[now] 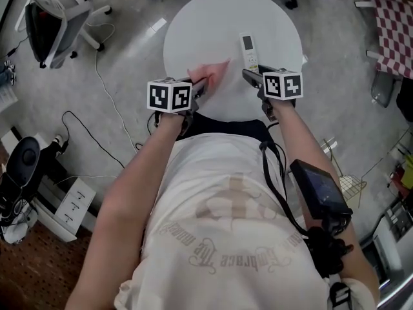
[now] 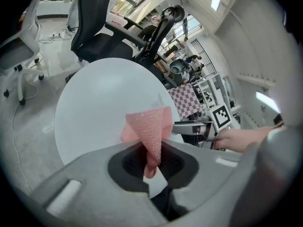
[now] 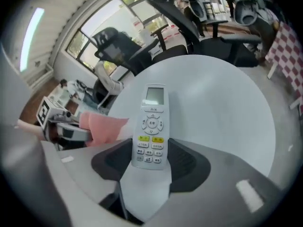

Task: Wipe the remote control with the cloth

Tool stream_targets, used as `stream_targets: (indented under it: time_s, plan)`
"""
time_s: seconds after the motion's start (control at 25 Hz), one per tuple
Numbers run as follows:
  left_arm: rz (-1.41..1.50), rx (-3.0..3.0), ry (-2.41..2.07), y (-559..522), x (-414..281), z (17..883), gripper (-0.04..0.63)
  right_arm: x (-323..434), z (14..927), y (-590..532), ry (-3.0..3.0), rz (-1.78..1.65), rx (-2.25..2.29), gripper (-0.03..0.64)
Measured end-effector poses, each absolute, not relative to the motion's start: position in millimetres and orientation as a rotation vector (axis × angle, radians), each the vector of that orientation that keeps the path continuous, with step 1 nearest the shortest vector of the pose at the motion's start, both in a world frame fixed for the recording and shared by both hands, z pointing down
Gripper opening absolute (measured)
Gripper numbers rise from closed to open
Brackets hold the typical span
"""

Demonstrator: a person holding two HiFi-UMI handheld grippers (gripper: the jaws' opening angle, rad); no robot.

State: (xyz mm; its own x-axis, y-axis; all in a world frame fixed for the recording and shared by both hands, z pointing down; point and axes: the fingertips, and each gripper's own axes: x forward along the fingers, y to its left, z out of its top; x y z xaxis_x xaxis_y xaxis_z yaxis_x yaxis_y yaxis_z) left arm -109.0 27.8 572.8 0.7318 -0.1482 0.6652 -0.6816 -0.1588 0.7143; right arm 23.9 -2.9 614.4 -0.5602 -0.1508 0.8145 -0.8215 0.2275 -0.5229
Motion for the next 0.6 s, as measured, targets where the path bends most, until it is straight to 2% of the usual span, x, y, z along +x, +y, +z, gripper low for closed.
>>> stream_targets:
  time_s: [0.2,0.6]
  plan:
    - [0.362,1.609,-0.613,25,-89,564,0.031,10,566,-7,-2.176,1.644,0.863,0.244]
    - [-0.083,1.492,-0.426,17,-54,500,0.034,-31,488,-10,-2.541,1.769,0.618,0.244]
